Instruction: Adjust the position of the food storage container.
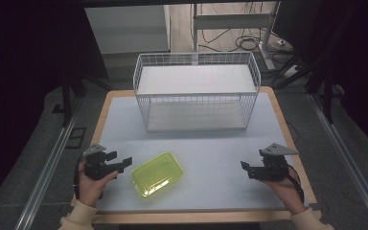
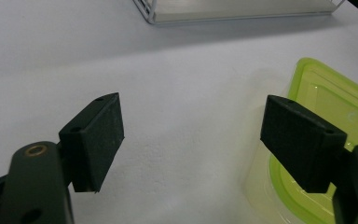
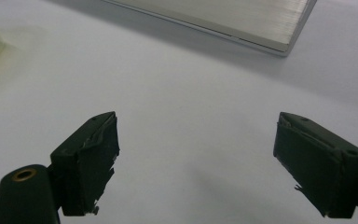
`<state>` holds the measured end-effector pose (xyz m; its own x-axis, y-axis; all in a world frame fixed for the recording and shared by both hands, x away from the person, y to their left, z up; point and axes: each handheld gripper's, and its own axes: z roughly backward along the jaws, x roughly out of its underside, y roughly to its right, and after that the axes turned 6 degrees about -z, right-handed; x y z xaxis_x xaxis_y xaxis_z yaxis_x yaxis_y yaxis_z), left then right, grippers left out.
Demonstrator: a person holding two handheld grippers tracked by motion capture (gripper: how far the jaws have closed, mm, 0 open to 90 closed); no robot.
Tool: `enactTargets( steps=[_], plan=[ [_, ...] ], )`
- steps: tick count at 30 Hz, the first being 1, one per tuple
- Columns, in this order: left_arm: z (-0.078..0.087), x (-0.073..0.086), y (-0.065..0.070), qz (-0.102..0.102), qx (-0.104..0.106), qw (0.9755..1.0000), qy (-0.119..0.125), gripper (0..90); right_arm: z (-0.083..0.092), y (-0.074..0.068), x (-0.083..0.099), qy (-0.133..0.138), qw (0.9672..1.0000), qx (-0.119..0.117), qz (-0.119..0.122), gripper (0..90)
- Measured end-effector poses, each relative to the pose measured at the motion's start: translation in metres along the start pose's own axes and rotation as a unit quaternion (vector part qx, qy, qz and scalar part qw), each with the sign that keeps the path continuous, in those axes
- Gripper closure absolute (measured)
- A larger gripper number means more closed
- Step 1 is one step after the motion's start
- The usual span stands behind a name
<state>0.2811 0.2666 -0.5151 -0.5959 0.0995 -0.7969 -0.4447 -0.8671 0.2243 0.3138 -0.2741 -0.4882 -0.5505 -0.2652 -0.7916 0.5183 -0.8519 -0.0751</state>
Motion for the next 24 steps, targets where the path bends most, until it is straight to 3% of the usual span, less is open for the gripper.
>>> enactTargets(
  steps=[3,9,15,18,22,23,24],
  plan=[
    [0.0,0.0,-0.001,0.0,-0.002,1.0,0.001,21.3,0.0,0.003,0.0,-0.001,1.0,-0.005,-0.006,14.4],
    [0.002,0.0,-0.003,0.012,0.006,0.9999,0.005,20.9,0.001,0.001,0.0,0.007,0.9999,-0.008,0.004,15.0],
    [0.011,-0.006,-0.004,0.018,-0.001,0.9998,-0.001,26.9,0.003,-0.002,-0.001,0.009,0.9998,-0.015,0.007,17.4],
    [0.021,-0.012,-0.001,0.007,0.005,0.9999,0.01,38.0,0.004,-0.003,-0.002,0.008,0.9998,-0.015,0.007,18.2],
    [0.027,-0.017,0.005,-0.006,0.003,0.9998,0.016,66.9,0.003,-0.002,-0.002,0.007,0.9998,-0.015,0.006,18.5],
    [0.03,-0.019,0.007,-0.014,0.005,0.9998,0.016,66.9,0.003,-0.002,-0.002,0.006,0.9998,-0.015,0.006,18.8],
    [0.035,-0.022,0.011,-0.016,0.025,0.9993,0.022,78.7,0.003,-0.002,-0.001,0.004,0.9998,-0.015,0.009,19.0]
  ],
)
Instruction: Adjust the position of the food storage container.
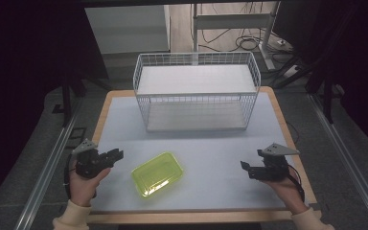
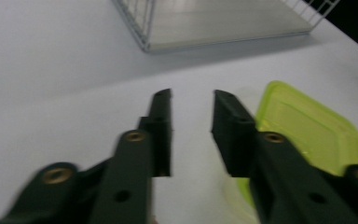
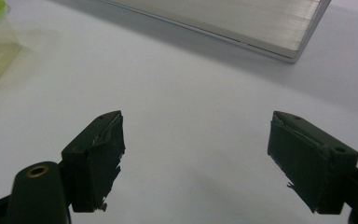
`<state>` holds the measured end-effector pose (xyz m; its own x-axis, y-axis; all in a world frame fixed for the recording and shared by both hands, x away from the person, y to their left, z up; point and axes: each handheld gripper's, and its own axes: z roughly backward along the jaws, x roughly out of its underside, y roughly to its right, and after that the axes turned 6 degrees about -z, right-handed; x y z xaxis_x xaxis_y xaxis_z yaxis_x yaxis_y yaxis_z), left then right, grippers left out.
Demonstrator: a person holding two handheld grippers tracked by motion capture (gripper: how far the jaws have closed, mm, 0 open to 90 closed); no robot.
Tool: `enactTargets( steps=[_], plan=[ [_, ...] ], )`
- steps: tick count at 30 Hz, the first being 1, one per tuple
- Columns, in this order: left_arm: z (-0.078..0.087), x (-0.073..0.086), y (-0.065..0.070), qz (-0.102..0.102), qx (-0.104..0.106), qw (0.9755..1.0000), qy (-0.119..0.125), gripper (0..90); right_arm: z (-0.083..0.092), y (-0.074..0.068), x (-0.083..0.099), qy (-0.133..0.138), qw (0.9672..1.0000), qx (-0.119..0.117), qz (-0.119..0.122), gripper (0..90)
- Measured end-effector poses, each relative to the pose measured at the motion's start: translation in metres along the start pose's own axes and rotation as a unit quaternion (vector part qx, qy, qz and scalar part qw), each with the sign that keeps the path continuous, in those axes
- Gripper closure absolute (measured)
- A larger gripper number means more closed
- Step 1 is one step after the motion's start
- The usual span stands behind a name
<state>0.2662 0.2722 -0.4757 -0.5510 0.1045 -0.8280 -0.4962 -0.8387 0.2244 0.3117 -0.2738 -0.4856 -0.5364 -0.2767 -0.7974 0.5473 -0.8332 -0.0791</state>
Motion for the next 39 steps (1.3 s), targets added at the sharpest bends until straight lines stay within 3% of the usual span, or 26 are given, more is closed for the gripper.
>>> enactTargets(
  steps=[1,2,3,5,7,13,17,18,21,22,23,24,27,31,34,39],
  plan=[
    [0.0,0.0,0.0,0.0,0.0,1.0,0.0,83.0,0.0,0.0,0.0,0.0,1.0,0.0,0.0,19.0],
    [0.004,-0.003,0.004,-0.001,0.027,0.9996,0.004,86.1,0.0,0.0,0.0,-0.002,1.0,0.001,0.0,19.2],
    [0.004,-0.003,0.004,-0.001,0.027,0.9996,0.004,88.6,0.0,0.0,0.0,-0.002,1.0,0.001,0.0,19.2],
    [0.007,-0.007,0.013,0.003,0.063,0.9979,0.009,89.7,-0.001,0.0,0.001,-0.004,1.0,0.001,-0.001,19.4],
    [0.007,-0.008,0.017,0.001,0.075,0.9972,0.007,89.8,-0.001,-0.001,0.001,-0.004,1.0,0.001,0.0,19.6],
    [0.0,-0.01,0.048,-0.041,0.114,0.9925,-0.015,89.8,-0.001,-0.001,0.002,-0.006,1.0,0.002,0.001,19.8],
    [-0.005,-0.006,0.061,-0.053,0.124,0.9905,-0.028,89.8,-0.001,-0.001,0.002,-0.006,1.0,0.004,0.003,20.2],
    [-0.009,-0.003,0.068,-0.058,0.131,0.9889,-0.038,89.8,-0.001,-0.001,0.002,-0.007,1.0,0.005,0.004,20.3],
    [-0.014,-0.001,0.075,-0.065,0.137,0.9874,-0.047,89.8,-0.001,-0.001,0.003,-0.009,0.9999,0.006,0.005,20.4],
    [-0.018,0.002,0.082,-0.073,0.143,0.9855,-0.056,89.9,-0.001,-0.001,0.003,-0.009,0.9999,0.006,0.005,20.4],
    [-0.018,0.002,0.082,-0.073,0.143,0.9855,-0.056,89.8,-0.001,-0.001,0.003,-0.009,0.9999,0.006,0.005,20.4],
    [-0.021,0.004,0.088,-0.08,0.148,0.9837,-0.064,89.8,-0.001,-0.001,0.003,-0.009,0.9999,0.007,0.006,20.5],
    [-0.024,0.009,0.094,-0.086,0.153,0.9817,-0.073,89.9,-0.001,-0.002,0.003,-0.01,0.9999,0.01,0.009,20.6],
    [-0.025,0.013,0.1,-0.093,0.155,0.9802,-0.082,89.8,-0.001,-0.002,0.004,-0.013,0.9998,0.012,0.01,20.7],
    [-0.026,0.025,0.109,-0.104,0.156,0.9767,-0.104,89.9,-0.002,-0.002,0.004,-0.015,0.9997,0.014,0.01,20.8],
    [-0.025,0.034,0.113,-0.112,0.148,0.9754,-0.119,89.9,-0.002,-0.002,0.005,-0.015,0.9997,0.014,0.014,20.8]
  ],
)
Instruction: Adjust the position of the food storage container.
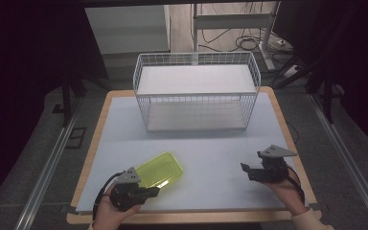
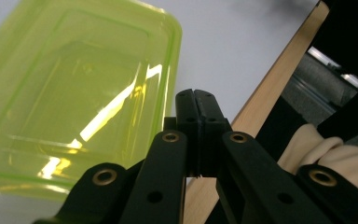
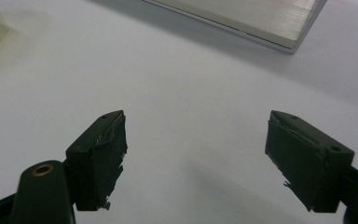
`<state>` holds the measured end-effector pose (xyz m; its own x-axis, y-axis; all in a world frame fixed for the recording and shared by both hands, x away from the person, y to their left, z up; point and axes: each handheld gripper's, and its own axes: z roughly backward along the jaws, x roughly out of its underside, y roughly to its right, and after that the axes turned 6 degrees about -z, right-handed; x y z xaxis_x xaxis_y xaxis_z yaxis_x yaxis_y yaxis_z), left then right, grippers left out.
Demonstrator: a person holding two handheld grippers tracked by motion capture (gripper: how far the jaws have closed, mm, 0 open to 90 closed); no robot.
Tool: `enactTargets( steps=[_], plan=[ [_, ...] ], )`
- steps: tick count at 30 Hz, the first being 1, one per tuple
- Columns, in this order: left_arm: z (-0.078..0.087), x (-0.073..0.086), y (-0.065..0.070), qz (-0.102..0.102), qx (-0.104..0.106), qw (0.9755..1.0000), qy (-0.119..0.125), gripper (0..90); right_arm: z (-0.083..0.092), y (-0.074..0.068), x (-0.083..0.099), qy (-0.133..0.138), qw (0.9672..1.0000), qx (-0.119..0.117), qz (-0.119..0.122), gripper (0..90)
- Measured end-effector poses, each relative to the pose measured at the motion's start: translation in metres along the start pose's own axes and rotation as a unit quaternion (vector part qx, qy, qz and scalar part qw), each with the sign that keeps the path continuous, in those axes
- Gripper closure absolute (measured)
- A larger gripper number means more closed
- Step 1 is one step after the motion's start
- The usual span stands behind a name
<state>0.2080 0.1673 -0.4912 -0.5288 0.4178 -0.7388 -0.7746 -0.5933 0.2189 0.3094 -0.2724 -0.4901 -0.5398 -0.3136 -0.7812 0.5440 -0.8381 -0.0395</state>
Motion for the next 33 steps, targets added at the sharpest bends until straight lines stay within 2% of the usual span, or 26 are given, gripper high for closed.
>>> enactTargets(
  steps=[4,11,33],
  plan=[
    [0.0,0.006,0.001,0.003,-0.001,1.0,-0.007,89.9,0.001,0.0,0.0,0.001,1.0,0.001,-0.001,20.8],
    [-0.005,0.012,0.01,-0.007,-0.005,0.9995,-0.029,89.9,0.002,0.002,0.0,0.001,1.0,0.007,0.0,20.8],
    [-0.011,0.015,0.004,-0.005,-0.023,0.9986,-0.048,89.9,-0.001,0.001,0.002,0.0,1.0,0.004,0.003,20.2]
  ],
)
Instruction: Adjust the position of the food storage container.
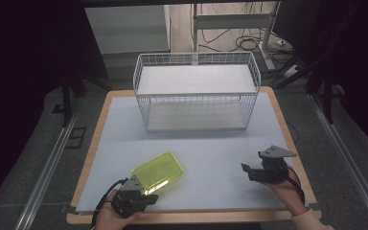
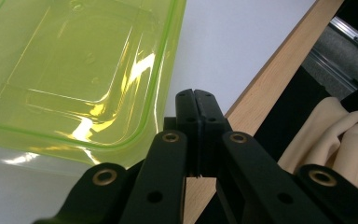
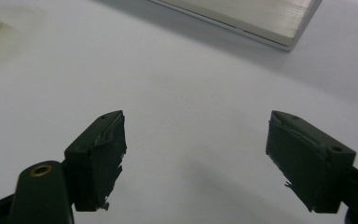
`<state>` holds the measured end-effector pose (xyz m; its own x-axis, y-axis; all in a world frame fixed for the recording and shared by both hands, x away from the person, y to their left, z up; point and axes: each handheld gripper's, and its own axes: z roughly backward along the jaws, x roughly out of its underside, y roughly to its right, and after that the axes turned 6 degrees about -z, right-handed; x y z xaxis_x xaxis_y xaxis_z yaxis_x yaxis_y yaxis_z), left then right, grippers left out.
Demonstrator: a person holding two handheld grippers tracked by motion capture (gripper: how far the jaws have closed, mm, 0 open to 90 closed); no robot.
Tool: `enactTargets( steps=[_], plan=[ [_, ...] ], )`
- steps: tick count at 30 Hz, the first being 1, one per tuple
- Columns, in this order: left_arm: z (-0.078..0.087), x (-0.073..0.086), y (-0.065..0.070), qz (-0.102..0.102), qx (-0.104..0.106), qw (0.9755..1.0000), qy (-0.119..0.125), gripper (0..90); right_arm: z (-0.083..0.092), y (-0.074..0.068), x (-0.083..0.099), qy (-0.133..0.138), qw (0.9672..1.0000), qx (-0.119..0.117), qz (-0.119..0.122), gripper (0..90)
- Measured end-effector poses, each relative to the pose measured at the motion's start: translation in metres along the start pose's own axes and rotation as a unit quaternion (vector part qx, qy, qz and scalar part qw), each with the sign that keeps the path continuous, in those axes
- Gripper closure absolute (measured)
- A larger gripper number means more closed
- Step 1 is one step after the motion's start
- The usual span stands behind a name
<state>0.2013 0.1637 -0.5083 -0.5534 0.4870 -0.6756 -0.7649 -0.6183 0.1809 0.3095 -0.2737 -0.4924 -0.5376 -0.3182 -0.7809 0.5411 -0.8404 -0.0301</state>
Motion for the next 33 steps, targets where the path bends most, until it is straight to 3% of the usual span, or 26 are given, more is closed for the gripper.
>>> enactTargets(
  steps=[12,21,33],
  plan=[
    [0.003,0.003,-0.012,0.013,-0.017,0.9998,-0.004,89.8,0.001,-0.001,0.0,0.006,0.9999,-0.006,0.006,20.2],
    [0.005,0.007,-0.032,0.038,-0.034,0.9987,-0.003,89.9,0.001,-0.001,0.0,0.007,0.9999,-0.007,0.009,20.2],
    [0.005,0.008,-0.05,0.056,-0.048,0.9973,-0.001,89.9,-0.001,-0.002,0.0,0.001,0.9999,-0.005,0.011,20.2]
  ],
)
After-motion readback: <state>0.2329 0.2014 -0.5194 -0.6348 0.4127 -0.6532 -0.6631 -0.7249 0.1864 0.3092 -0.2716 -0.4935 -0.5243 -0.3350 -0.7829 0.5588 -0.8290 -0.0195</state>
